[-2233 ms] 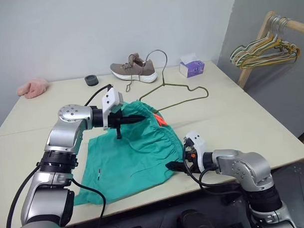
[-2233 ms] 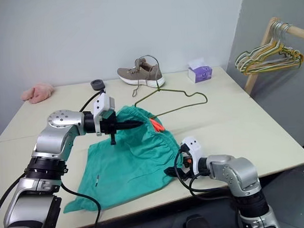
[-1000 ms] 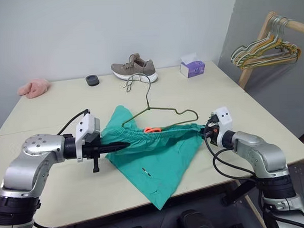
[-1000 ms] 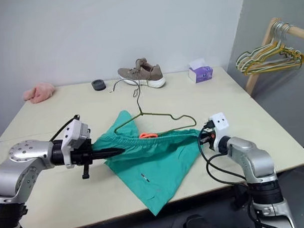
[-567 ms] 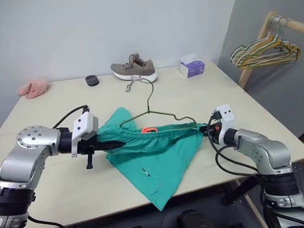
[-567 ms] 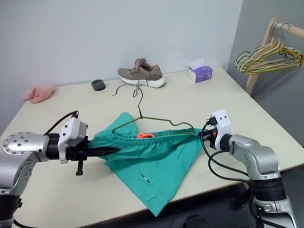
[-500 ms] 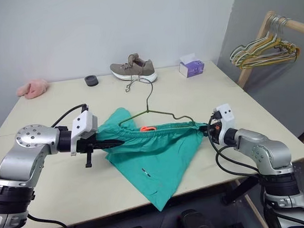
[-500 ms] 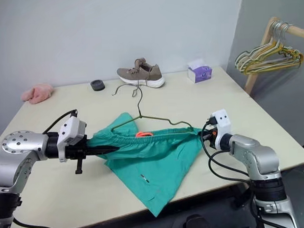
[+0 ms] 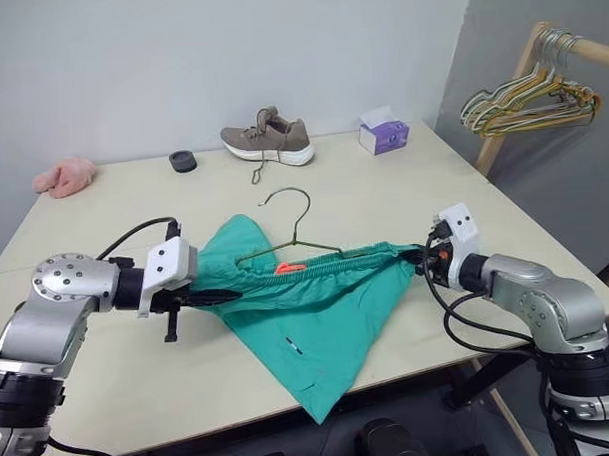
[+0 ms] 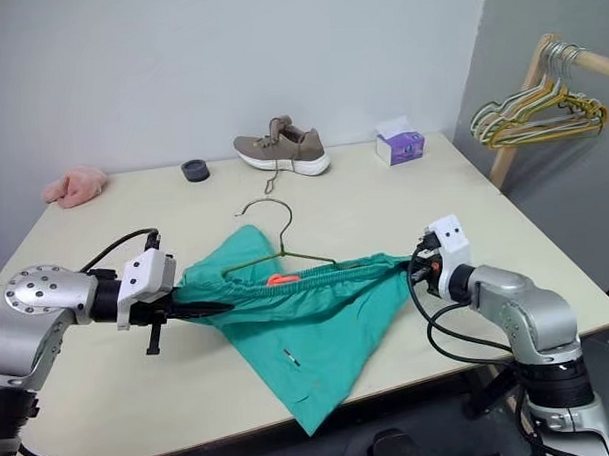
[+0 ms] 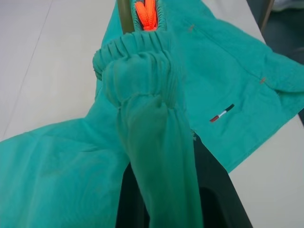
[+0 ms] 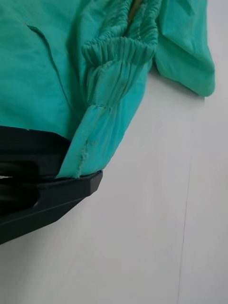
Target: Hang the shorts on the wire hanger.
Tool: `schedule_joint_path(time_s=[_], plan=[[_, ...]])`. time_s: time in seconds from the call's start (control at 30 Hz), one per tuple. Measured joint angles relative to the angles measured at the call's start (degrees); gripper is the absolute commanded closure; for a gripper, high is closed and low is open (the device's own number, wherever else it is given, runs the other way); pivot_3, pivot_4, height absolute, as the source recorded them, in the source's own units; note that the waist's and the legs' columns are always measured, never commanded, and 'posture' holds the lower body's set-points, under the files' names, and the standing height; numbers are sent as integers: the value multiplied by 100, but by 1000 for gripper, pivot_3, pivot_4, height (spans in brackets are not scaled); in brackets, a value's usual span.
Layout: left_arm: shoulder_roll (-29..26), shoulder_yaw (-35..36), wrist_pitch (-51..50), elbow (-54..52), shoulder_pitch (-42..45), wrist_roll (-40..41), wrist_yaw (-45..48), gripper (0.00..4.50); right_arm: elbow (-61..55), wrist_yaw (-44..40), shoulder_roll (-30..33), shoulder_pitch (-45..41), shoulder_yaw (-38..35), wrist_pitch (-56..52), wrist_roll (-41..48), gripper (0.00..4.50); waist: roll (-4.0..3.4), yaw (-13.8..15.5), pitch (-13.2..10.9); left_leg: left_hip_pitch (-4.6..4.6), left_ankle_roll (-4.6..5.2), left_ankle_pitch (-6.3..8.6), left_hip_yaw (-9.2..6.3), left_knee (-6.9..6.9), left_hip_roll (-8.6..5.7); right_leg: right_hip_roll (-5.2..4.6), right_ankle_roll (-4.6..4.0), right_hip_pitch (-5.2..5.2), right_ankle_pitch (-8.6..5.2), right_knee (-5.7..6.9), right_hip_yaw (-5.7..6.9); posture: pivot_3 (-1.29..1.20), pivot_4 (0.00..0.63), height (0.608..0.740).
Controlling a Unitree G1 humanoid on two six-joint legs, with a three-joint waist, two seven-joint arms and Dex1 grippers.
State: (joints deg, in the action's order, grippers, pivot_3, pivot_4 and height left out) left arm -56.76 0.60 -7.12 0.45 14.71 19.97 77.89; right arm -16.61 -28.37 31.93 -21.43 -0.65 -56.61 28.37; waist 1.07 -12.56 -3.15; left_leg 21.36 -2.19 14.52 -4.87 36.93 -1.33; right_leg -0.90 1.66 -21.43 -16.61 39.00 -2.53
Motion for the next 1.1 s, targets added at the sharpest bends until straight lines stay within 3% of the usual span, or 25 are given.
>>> schedule_joint_path(time_s=[0.2,0.23,0.3,0.57,0.73,1.1], plan=[[306,-200,21,156,114,-245,-248,4500,-526,-163,288,-300,520,-245,-10,4468,0,-5,0,0,0,0,-2,-1,1,0,0,-1,0,-1,2,-245,0,740],[388,-274,-11,152,120,-259,-279,4500,-583,-212,300,-351,611,-272,-9,4290,1,-8,0,2,0,0,-4,0,1,0,0,-1,0,-2,3,-247,0,740],[568,-393,-75,94,121,-289,-341,4500,-701,-394,401,-462,769,-279,-3,3880,1,-9,0,5,0,0,-3,2,-1,-3,1,-3,0,-2,2,-247,0,740],[741,-501,-142,-41,119,-316,-343,4500,-1110,-1179,1292,-623,927,-294,19,1166,3,-9,2,4,0,0,-7,2,-1,-4,1,-1,0,-3,7,-255,0,740],[809,-502,-104,-1,116,-316,-266,4500,-1326,-1468,1670,-478,1003,-386,54,1166,5,-12,3,5,0,0,-7,2,-1,-4,1,-1,0,-3,8,-268,0,740],[932,-537,168,241,65,-328,-16,4500,-288,-1911,1257,-1116,2455,754,-986,1166,3,-32,2,3,0,0,-5,2,-1,-5,1,-1,0,-4,6,-251,0,740]])
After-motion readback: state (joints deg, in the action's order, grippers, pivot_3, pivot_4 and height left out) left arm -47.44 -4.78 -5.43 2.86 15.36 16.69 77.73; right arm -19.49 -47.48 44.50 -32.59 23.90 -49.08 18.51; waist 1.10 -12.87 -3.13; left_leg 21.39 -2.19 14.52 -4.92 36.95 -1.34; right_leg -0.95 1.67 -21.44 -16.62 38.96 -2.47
